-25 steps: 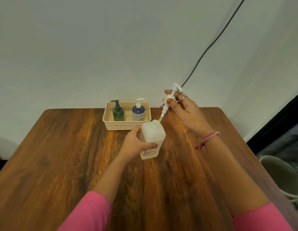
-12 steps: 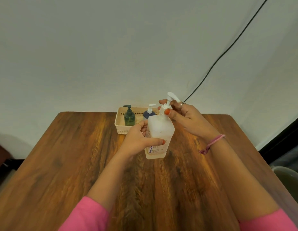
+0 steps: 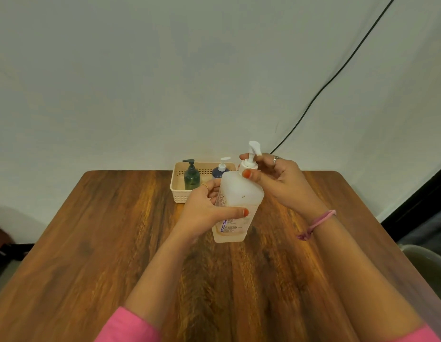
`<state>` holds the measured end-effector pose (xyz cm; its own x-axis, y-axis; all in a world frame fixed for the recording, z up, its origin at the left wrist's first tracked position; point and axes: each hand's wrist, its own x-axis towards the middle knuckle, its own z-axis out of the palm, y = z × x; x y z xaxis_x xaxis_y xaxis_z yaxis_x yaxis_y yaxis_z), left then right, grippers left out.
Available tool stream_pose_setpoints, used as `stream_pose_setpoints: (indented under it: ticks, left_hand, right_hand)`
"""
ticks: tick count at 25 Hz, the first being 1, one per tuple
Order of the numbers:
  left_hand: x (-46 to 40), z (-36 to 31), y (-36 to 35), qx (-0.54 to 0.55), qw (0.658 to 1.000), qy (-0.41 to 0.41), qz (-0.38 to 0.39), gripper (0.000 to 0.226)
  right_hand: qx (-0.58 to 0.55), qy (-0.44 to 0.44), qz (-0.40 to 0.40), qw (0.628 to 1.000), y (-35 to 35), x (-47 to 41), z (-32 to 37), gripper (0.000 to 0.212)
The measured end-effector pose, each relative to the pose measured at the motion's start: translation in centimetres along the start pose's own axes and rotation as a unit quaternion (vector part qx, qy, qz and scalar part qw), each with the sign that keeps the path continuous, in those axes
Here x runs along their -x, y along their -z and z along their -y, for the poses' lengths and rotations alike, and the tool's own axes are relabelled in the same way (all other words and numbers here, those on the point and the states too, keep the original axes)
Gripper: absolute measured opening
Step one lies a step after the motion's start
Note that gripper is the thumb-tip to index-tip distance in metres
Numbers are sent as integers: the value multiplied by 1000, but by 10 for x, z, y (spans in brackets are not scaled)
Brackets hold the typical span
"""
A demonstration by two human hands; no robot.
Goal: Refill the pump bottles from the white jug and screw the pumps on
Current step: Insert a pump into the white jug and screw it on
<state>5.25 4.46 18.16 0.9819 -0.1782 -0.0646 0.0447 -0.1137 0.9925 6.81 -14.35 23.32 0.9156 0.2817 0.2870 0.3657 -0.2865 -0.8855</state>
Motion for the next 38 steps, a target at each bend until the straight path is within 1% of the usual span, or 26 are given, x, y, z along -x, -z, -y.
stream_pose_setpoints:
  ticks: [2, 4, 6, 8, 10, 12, 14, 17, 19, 25, 34, 38]
  left_hand:
    - [1, 2, -1, 6, 1000, 0, -13, 88]
    - [1, 3, 0, 3, 1000, 2, -23, 89]
    - [2, 4, 1, 2, 1000, 5, -28, 87]
    - [3, 3, 4, 4, 999, 10, -32, 85]
    - [5, 1, 8, 0, 999, 12, -33, 80]
    - [7, -1, 10, -10, 999, 9, -33, 76]
    - [8, -4, 11, -12, 999, 7, -34, 74]
    - [9, -7, 11, -14, 999, 5, -36, 72]
    - [9, -8, 12, -18, 999, 3, -39, 71]
    - [5, -6, 12, -20, 999, 7, -36, 78]
    - [6, -5, 8, 3, 999, 12, -39, 76]
    - [6, -4, 10, -6, 999, 7, -49, 80]
  right_hand:
    - [17, 4, -62, 998, -8, 0, -1, 28]
    - [27, -12, -84, 996, -13, -2, 1, 34]
    - [15, -37, -56, 998, -13, -4, 4, 35]
    - [-2, -46, -1, 999, -10, -5, 9, 35]
    - [-1, -38, 40, 998, -6, -7, 12, 39]
    - [14, -27, 53, 998, -5, -10, 15, 35]
    - [16, -16, 48, 999, -4, -13, 17, 32]
    - [3, -8, 29, 1000, -2, -16, 18, 34]
    - [6, -8, 32, 999, 0, -17, 19, 33]
    - [20, -10, 28, 999, -1, -16, 20, 31]
    - [20, -20, 2, 1000, -7, -12, 20, 31]
    - [63, -22, -24, 998, -9, -12, 23, 29]
